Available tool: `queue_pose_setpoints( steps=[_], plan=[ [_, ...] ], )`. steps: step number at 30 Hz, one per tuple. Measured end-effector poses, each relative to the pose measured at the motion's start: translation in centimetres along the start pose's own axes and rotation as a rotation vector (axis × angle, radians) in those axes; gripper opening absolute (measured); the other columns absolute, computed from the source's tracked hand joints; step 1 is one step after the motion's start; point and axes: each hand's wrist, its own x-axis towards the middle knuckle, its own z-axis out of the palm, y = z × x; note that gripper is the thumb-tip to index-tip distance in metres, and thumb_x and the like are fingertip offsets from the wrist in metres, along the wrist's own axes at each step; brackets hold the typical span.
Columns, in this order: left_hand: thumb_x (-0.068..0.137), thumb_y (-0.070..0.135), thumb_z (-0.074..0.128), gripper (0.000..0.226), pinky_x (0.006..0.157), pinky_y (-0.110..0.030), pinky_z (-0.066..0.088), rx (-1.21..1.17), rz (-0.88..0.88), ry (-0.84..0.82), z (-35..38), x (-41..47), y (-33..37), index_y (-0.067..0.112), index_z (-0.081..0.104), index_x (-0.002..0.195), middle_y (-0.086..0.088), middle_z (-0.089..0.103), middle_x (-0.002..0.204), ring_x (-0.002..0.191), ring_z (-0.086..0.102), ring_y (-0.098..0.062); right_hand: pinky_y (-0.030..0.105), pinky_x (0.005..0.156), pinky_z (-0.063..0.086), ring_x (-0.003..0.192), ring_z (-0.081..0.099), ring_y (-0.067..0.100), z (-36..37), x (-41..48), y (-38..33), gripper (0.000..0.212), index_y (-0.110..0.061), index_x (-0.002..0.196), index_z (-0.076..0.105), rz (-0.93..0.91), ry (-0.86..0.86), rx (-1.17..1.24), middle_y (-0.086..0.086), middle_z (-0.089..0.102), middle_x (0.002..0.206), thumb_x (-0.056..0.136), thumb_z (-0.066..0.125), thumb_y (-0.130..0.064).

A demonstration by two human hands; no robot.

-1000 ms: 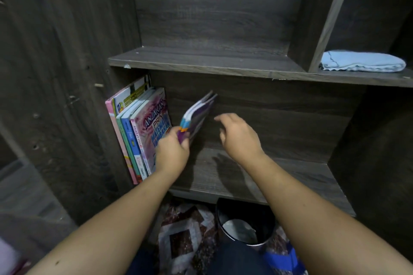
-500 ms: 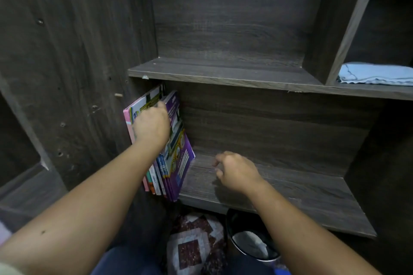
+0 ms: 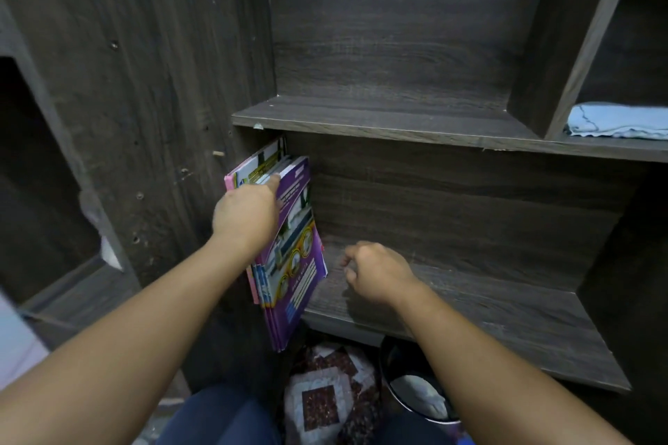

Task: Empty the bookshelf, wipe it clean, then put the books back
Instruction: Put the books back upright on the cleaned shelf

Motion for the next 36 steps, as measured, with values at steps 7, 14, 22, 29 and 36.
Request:
queue_pose_setpoints(
  steps=[7,14,22,29,36],
  plan=[
    [0.095,0.036,0.05,0.042,0.071,-0.037,0.051,0.062,-0.045,0.012,-4.8,-2.8,-2.4,0.028,0.05,0.137,-0.012,0.067,0.101,0.088,0.065,-0.034,0.04,0.096,0.047,0.121,0.048,0.026,0.5,2.4,-4.0,0.043,-0.021,0.134,0.05,-0.092,0.045,0.093,0.006,0.048,0.133,0.091,0.056,-0.023],
    [0.093,0.036,0.051,0.041,0.066,-0.034,0.046,0.156,-0.039,-0.001,-8.7,-4.3,-2.9,0.029,0.053,0.134,-0.008,0.067,0.104,0.09,0.065,-0.03,0.043,0.113,0.027,0.145,0.021,0.027,0.1,6.1,-7.6,0.079,-0.019,0.156,0.011,-0.158,0.106,0.135,0.004,0.01,0.162,0.091,0.057,-0.014],
    [0.088,0.039,0.054,0.038,0.072,-0.033,0.046,0.214,-0.052,-0.002,-11.0,-4.5,-4.1,0.036,0.059,0.126,-0.008,0.066,0.108,0.099,0.063,-0.033,0.045,0.116,0.022,0.149,0.009,0.023,-0.4,10.5,-8.6,0.087,-0.021,0.151,0.023,-0.246,0.088,0.062,0.005,0.008,0.162,0.081,0.072,-0.03],
    [0.091,0.04,0.052,0.037,0.069,-0.033,0.043,0.25,-0.044,-0.002,-11.1,-4.4,-4.2,0.036,0.058,0.127,-0.005,0.066,0.109,0.099,0.062,-0.031,0.05,0.116,0.023,0.149,0.006,0.026,-0.4,11.9,-8.3,0.092,-0.021,0.151,0.025,-0.306,0.059,-0.063,0.005,0.004,0.163,0.077,0.075,-0.045],
    [0.092,0.045,0.051,0.04,0.064,-0.031,0.043,0.251,-0.072,0.002,-11.8,-5.1,-4.6,0.035,0.054,0.13,-0.001,0.067,0.104,0.088,0.062,-0.022,0.043,0.121,0.015,0.149,0.001,0.031,-0.2,11.9,-9.0,0.107,-0.015,0.152,0.017,-0.389,0.074,-0.013,0.006,0.015,0.16,0.072,0.08,-0.046]
  ],
)
